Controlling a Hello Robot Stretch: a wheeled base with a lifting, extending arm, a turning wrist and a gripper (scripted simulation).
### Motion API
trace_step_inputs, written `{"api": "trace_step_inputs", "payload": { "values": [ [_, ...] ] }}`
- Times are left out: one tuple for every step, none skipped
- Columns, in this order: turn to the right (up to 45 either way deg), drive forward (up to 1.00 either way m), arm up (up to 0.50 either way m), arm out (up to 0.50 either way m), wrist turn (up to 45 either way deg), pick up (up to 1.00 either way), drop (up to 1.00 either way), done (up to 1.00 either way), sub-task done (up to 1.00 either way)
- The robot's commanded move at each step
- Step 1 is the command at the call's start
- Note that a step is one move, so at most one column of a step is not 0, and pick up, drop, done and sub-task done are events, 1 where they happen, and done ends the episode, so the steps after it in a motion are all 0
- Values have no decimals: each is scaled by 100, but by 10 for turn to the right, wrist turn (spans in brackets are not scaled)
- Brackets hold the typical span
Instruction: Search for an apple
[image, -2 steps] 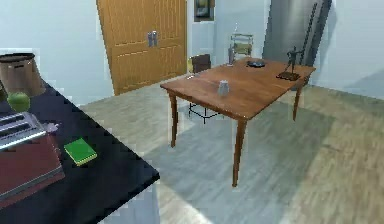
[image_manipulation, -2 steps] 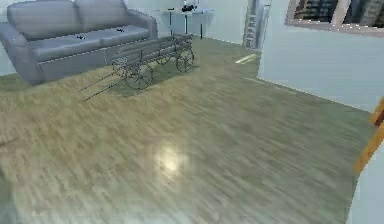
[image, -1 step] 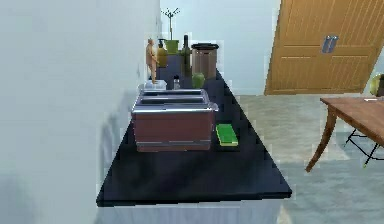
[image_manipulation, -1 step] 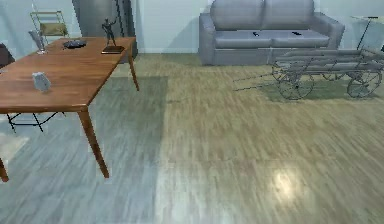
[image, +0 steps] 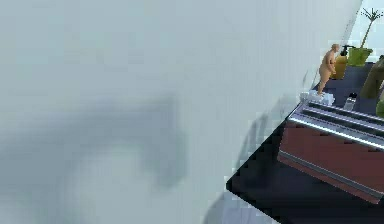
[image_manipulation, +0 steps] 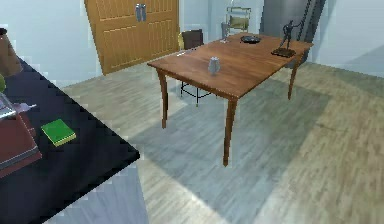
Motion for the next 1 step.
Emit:
{"api": "trace_step_inputs", "payload": {
  "values": [
    [30, 0, 0, 0, 0, 0, 0, 0, 0]
  ]
}}
